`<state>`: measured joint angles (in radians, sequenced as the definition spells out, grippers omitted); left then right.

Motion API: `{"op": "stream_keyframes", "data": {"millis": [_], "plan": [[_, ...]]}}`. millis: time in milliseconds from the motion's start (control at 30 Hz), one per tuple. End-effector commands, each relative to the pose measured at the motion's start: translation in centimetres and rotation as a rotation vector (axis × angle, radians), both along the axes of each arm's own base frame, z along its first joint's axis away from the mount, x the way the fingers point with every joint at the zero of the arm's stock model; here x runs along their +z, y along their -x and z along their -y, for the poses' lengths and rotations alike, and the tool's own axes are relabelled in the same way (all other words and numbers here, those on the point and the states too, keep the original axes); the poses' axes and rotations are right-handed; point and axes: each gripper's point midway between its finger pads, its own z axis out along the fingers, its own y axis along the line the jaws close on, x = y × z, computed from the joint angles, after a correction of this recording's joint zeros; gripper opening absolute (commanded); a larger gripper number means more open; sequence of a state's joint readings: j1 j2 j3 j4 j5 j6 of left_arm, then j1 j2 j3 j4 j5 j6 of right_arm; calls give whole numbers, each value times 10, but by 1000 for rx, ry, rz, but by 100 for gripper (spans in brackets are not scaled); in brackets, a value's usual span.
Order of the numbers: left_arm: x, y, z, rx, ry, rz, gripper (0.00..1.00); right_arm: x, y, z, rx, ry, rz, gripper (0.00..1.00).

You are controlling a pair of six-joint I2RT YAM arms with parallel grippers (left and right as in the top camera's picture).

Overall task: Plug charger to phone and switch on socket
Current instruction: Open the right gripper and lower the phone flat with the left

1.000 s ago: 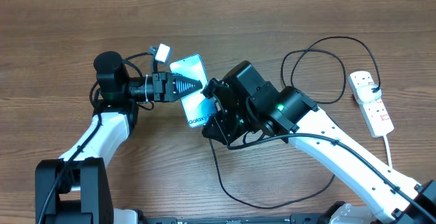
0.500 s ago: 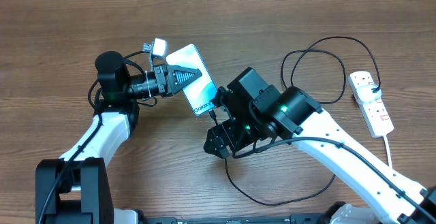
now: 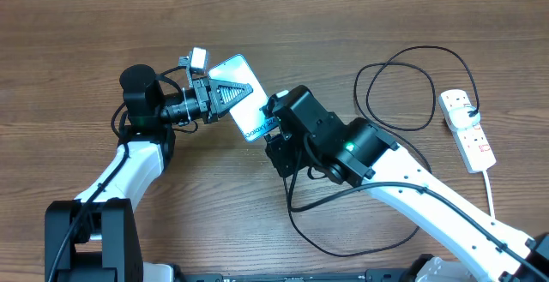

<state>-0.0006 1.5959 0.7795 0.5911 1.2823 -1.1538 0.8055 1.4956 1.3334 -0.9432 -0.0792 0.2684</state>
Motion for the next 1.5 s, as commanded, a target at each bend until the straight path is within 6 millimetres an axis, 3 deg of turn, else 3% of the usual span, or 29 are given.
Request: {"op": "stream_keyframes", "data": {"millis": [0, 133, 467, 967, 1233, 1400, 1467], "plan": [[8, 0, 2, -19, 9, 8, 4, -5, -3, 2, -16, 24, 13, 14], [8, 2, 3, -31, 8, 20, 4, -3, -5, -1, -15, 14, 24, 4], [13, 31, 13, -206, 5, 208, 4, 14, -22, -19, 0, -68, 116, 4], [9, 42, 25, -259, 7, 242, 4, 53, -44, -41, -11, -199, 232, 4], [7, 45, 25, -266, 10, 234, 4, 55, -45, -42, -14, -208, 235, 4], [7, 44, 25, -261, 8, 234, 4, 40, -34, -31, -30, -151, 165, 4], [6, 41, 25, -244, 2, 234, 4, 35, -27, -24, -30, -120, 136, 17]]}}
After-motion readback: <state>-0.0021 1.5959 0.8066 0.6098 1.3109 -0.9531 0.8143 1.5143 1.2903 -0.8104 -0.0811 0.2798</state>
